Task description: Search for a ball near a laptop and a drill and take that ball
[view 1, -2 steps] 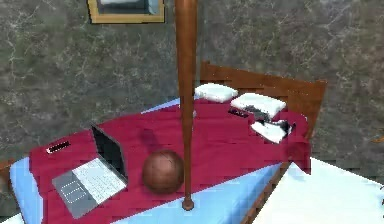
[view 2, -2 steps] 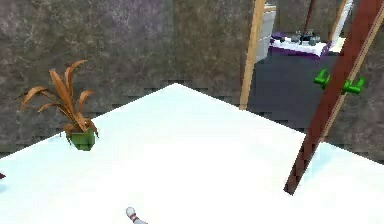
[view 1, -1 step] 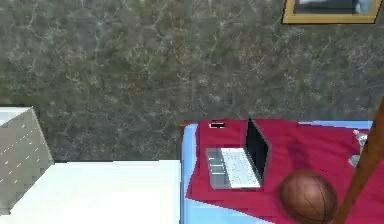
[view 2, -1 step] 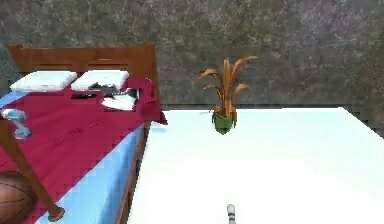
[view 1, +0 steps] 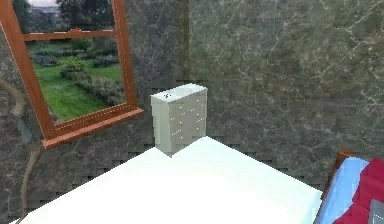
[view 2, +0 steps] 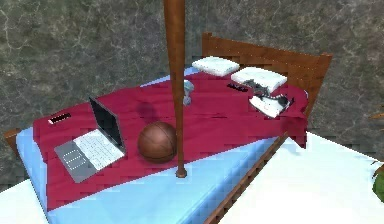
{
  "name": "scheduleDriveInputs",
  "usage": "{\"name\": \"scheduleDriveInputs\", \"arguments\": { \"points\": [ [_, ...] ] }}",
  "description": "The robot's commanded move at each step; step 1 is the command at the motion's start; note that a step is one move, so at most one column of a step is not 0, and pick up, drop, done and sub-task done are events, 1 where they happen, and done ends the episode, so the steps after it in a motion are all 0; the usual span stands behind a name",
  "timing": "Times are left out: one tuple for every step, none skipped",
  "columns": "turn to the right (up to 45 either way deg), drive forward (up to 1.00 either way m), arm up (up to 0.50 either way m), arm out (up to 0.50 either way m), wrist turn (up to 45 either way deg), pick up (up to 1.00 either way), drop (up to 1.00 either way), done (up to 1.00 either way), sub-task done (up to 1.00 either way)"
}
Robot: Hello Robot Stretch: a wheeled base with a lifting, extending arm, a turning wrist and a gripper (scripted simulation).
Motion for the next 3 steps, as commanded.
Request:
{"name": "scheduleDriveInputs", "arguments": {
  "points": [
    [0.0,0.00,0.50,0.00,0.0,0.00,0.00,0.00,0.00],
    [0.0,0.00,0.30,0.00,0.0,0.00,0.00,0.00,0.00],
    [0.0,0.00,0.00,0.48,0.0,0.00,0.00,0.00,0.00]
  ]
}}
